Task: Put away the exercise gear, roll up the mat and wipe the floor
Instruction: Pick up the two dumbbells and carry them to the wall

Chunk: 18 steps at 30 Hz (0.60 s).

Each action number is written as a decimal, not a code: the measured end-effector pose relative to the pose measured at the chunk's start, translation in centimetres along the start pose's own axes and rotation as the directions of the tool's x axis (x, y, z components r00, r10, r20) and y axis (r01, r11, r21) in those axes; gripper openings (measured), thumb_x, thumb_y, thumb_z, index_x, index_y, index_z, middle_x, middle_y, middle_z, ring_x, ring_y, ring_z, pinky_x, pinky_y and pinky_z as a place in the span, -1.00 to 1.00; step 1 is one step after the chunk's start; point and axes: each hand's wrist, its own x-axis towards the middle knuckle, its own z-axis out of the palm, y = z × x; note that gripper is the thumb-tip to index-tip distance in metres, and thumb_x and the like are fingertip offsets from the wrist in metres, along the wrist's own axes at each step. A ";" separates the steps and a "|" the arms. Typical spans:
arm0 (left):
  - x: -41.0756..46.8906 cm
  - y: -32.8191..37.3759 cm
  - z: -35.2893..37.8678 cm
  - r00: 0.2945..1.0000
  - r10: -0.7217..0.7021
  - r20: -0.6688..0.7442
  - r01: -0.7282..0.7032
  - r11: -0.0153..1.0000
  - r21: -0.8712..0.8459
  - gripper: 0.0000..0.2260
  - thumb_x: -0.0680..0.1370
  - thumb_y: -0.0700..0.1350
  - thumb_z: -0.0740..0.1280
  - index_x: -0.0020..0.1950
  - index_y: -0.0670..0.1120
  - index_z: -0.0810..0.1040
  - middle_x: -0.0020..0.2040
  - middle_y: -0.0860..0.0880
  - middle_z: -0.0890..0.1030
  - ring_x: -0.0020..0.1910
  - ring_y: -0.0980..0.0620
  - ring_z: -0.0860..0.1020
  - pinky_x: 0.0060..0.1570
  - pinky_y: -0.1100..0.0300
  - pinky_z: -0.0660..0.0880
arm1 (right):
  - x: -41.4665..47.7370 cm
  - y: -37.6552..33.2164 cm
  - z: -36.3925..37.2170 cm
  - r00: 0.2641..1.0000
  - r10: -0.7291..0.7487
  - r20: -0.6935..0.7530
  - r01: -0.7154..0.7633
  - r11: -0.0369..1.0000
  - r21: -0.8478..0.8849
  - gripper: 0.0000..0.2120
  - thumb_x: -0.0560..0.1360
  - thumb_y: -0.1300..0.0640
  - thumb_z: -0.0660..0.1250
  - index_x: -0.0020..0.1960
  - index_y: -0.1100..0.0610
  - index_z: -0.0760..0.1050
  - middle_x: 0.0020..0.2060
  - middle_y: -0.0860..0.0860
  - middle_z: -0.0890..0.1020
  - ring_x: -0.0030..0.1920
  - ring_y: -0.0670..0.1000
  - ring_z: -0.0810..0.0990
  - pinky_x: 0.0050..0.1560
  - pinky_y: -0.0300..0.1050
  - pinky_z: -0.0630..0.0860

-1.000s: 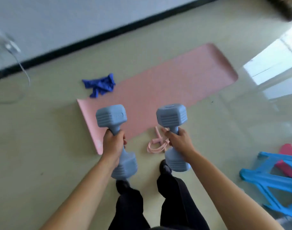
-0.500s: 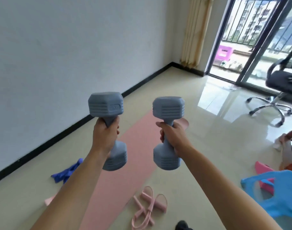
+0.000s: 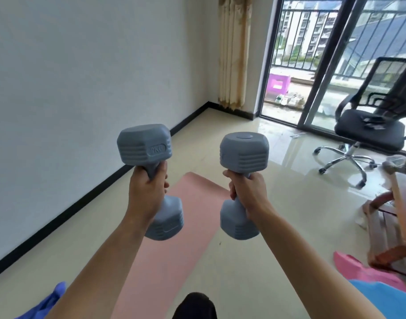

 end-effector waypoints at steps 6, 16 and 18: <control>13.8 -1.6 10.9 0.995 0.051 0.089 -0.045 0.997 -0.064 -0.73 0.62 -0.04 0.29 -0.07 -0.26 0.45 -0.32 -0.09 0.49 -0.36 0.03 0.49 -0.32 0.21 0.49 | 14.7 -1.7 -0.6 1.000 0.001 -0.016 -0.001 1.000 -0.026 -0.79 0.43 0.17 0.41 -0.29 0.20 0.43 -0.44 0.17 0.44 -0.46 0.03 0.37 -0.35 -0.09 0.37; 37.3 -0.2 29.3 0.974 0.079 0.211 -0.080 0.997 -0.003 -0.69 0.61 -0.02 0.30 -0.09 -0.28 0.44 -0.38 -0.07 0.49 -0.40 0.01 0.49 -0.34 0.10 0.48 | 40.4 -10.1 -4.8 0.980 -0.079 -0.181 0.060 0.992 -0.109 -0.77 0.44 0.23 0.42 -0.33 0.22 0.44 -0.46 0.16 0.47 -0.45 0.05 0.40 -0.39 -0.08 0.38; 40.9 -0.3 33.0 0.972 0.083 0.221 -0.088 0.996 0.012 -0.70 0.61 -0.02 0.30 -0.08 -0.28 0.44 -0.37 -0.07 0.49 -0.40 0.03 0.49 -0.34 0.10 0.49 | 45.4 -11.0 -6.2 0.978 -0.081 -0.191 0.063 0.994 -0.094 -0.78 0.43 0.23 0.42 -0.32 0.22 0.44 -0.46 0.17 0.46 -0.45 0.05 0.38 -0.40 -0.09 0.37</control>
